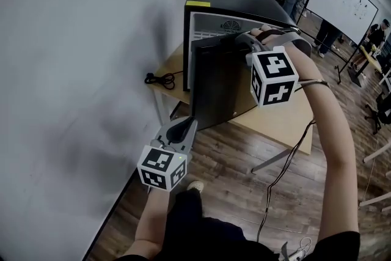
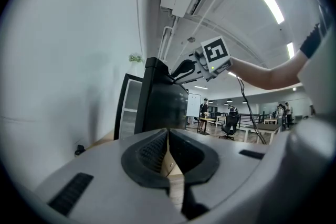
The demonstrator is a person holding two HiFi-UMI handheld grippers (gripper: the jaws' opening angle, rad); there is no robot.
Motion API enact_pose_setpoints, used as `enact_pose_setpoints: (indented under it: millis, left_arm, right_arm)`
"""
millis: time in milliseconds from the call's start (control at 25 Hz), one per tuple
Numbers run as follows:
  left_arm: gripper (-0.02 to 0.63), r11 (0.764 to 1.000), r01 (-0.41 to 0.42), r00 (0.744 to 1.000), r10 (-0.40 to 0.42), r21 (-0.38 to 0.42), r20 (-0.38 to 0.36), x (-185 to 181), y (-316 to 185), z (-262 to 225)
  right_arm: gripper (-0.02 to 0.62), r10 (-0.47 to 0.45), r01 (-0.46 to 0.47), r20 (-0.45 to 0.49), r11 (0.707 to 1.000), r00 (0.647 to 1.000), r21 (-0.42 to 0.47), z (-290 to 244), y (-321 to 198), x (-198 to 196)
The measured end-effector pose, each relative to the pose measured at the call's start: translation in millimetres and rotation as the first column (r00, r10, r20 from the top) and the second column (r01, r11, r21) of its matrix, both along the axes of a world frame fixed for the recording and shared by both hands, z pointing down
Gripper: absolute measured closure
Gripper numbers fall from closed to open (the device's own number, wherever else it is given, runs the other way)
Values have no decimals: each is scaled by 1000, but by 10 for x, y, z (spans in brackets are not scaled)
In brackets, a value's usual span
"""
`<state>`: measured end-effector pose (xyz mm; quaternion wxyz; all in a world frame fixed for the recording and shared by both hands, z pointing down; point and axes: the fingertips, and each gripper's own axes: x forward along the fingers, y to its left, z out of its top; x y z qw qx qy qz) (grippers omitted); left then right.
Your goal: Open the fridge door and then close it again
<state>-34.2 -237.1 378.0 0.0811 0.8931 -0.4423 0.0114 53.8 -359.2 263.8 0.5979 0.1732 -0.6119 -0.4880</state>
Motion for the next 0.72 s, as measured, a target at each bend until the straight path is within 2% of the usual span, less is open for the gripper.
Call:
enact_pose_setpoints:
  millis: [720]
  left_arm:
    - [594, 998, 68, 998, -68, 11, -11, -240, -495, -54]
  right_arm:
    - [540, 42, -41, 13, 998, 999, -39, 23, -636, -257]
